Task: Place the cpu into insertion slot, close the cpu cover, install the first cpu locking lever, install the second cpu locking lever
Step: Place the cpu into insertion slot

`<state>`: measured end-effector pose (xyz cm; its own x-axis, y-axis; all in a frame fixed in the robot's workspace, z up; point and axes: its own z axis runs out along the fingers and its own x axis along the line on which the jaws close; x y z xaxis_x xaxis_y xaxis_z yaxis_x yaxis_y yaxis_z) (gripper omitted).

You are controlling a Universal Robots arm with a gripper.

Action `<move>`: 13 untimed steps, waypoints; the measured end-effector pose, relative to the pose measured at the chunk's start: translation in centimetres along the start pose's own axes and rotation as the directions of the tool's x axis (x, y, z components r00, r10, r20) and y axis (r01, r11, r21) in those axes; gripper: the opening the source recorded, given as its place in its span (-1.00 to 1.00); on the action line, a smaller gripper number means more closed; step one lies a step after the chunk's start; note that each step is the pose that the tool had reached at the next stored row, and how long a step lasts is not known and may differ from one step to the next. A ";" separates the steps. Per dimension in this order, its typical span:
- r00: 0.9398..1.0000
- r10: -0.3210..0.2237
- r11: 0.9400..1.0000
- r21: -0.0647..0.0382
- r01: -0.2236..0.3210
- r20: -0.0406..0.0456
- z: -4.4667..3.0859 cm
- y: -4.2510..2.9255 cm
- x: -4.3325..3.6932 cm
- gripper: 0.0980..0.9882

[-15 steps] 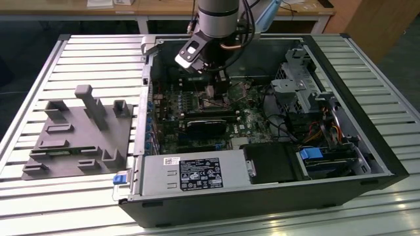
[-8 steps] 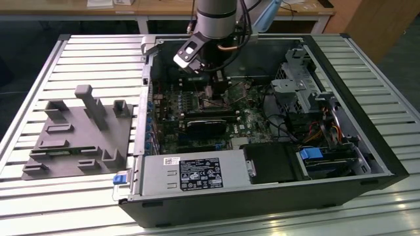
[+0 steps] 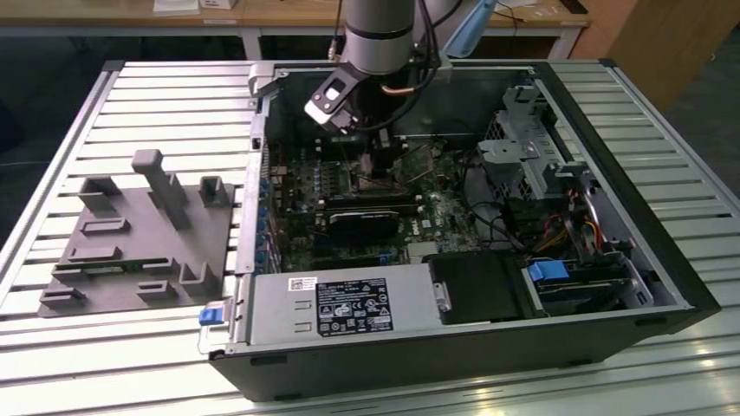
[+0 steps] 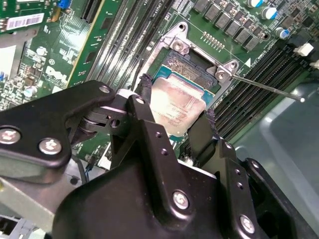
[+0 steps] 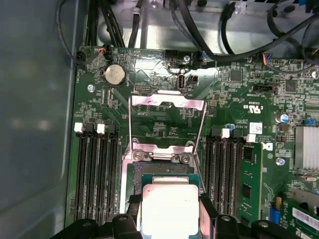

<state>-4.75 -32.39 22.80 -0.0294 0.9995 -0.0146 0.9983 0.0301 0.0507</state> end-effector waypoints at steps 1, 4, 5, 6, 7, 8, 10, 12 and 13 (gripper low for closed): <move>1.000 0.001 1.000 0.001 -0.001 0.000 0.11 -0.02 0.02 -0.01; 1.000 0.003 1.000 0.004 -0.003 0.000 0.41 -0.07 0.07 -0.01; 1.000 0.005 1.000 0.005 -0.005 0.000 0.53 -0.08 0.08 -0.01; 1.000 0.008 1.000 0.007 -0.008 0.000 0.63 -0.09 0.09 -0.01; 1.000 0.010 1.000 0.008 -0.010 0.000 0.74 -0.10 0.09 -0.01; 1.000 0.012 1.000 0.010 -0.012 0.000 0.86 -0.11 0.10 -0.01; 1.000 0.014 1.000 0.013 -0.014 0.001 1.13 -0.12 0.12 -0.01; 1.000 0.014 1.000 0.014 -0.014 0.000 1.36 -0.13 0.18 -0.01; 1.000 0.014 1.000 0.014 -0.014 0.001 1.44 -0.13 0.23 -0.01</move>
<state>-4.81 -32.19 21.36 -0.0152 0.9998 -0.0144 0.9992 0.0157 0.0368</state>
